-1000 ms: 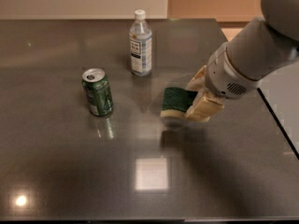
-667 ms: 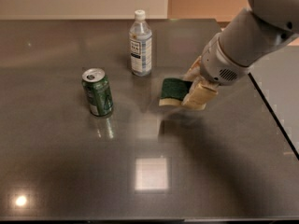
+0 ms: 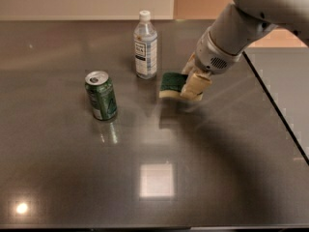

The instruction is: Move sponge near blue plastic bottle

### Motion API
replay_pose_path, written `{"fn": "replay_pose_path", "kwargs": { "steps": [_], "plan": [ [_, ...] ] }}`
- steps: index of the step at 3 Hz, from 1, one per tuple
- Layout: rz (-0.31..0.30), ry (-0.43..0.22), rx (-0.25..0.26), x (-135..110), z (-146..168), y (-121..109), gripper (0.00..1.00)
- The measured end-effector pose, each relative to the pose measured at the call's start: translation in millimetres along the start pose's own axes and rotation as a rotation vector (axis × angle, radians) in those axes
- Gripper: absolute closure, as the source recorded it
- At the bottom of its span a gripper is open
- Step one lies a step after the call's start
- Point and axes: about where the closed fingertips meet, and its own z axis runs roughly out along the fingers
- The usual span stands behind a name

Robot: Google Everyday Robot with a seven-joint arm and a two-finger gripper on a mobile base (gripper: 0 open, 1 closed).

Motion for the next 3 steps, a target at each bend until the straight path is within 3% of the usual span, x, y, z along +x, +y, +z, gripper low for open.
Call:
{"fn": "replay_pose_path", "kwargs": {
  "steps": [3],
  "plan": [
    [0.031, 0.014, -0.012, -11, 31, -42, 1.00]
  ]
}}
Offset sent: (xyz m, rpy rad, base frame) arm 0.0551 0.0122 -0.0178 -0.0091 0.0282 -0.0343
